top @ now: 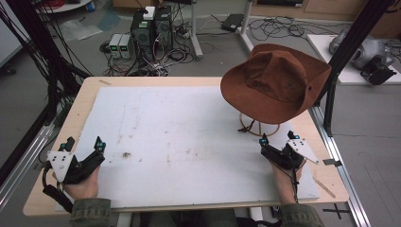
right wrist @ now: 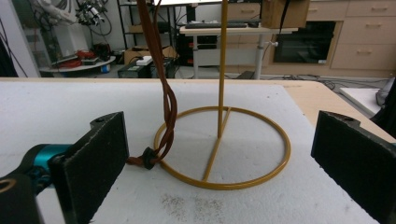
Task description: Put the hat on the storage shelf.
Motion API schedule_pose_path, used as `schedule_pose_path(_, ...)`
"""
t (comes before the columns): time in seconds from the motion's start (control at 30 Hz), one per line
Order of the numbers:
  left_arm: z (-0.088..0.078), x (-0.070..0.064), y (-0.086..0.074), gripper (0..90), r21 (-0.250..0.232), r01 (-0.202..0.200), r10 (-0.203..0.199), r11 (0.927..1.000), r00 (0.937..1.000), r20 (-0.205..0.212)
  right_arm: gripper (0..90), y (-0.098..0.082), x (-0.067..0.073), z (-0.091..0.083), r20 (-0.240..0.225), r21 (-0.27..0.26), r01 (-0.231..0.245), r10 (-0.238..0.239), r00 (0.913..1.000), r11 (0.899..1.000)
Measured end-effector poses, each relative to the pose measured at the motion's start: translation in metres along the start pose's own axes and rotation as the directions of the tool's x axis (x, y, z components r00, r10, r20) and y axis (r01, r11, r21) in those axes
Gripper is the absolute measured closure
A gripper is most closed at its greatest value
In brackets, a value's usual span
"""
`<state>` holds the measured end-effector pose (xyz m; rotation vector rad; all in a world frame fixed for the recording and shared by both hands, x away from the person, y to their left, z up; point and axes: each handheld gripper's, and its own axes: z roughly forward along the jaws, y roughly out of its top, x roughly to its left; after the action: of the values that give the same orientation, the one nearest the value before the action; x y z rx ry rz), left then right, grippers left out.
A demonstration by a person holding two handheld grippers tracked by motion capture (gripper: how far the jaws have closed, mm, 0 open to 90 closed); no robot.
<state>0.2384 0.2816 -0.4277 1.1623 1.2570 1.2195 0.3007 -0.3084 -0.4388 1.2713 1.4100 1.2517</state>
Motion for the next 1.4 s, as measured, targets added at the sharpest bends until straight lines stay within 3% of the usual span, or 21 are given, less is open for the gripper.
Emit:
schedule_pose_path(0.17,-0.002,0.007,-0.006,16.6,0.017,-0.004,0.004,0.9998,1.0,-0.001,3.2,0.0,0.0,-0.001,0.004,-0.004,-0.004,0.004,1.0,1.0)
schedule_pose_path(0.5,-0.001,0.003,-0.01,16.6,0.034,-0.044,0.044,0.9984,0.9988,0.02,3.2,0.0,0.0,-0.002,0.004,-0.005,-0.011,0.011,0.9999,1.0)
schedule_pose_path(0.9,-0.004,-0.002,-0.009,16.6,0.022,-0.048,0.047,0.9986,0.998,0.044,3.2,0.0,-0.002,-0.007,-0.002,-0.005,-0.036,0.036,0.9993,0.999)
schedule_pose_path(1.4,0.001,0.0,-0.015,17.1,0.06,-0.041,0.037,0.9974,0.9977,0.056,3.2,-0.002,-0.002,-0.003,-0.016,0.021,-0.027,0.027,0.9995,0.999)
